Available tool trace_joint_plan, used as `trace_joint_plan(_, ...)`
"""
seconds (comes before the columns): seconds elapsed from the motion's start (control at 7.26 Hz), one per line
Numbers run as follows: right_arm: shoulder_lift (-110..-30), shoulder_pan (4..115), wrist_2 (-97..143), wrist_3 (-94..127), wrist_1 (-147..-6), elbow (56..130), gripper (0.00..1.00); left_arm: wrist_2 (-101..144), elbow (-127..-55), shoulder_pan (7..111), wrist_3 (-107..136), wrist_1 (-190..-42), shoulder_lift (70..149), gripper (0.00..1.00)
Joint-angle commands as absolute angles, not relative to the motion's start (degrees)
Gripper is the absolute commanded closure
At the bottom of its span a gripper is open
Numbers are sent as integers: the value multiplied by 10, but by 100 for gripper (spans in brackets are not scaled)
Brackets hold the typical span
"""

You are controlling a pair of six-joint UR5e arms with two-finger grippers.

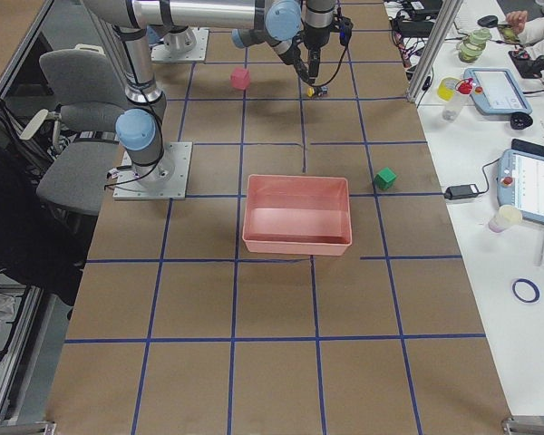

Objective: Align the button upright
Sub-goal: 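Move the left gripper over the lying button while the right arm withdraws, then lower the left gripper and grasp the button by its yellow cap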

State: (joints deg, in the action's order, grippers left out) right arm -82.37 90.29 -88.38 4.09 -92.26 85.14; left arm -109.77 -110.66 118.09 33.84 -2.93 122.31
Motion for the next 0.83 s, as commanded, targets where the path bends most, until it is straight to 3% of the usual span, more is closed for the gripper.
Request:
trace_joint_plan(0.0,-824,904,-888,44,-914,852,0,-1116,-1111,1182,316,37,1261,10)
trace_joint_plan(0.28,-824,903,-889,45,-913,852,0,-1130,-1118,1182,316,65,1281,10)
trace_joint_plan(0.41,-824,903,-889,46,-913,852,0,-1131,-1118,1182,315,70,1286,19)
trace_joint_plan(0.69,-824,904,-914,45,-912,852,0,-1131,-1116,1182,315,70,1290,21)
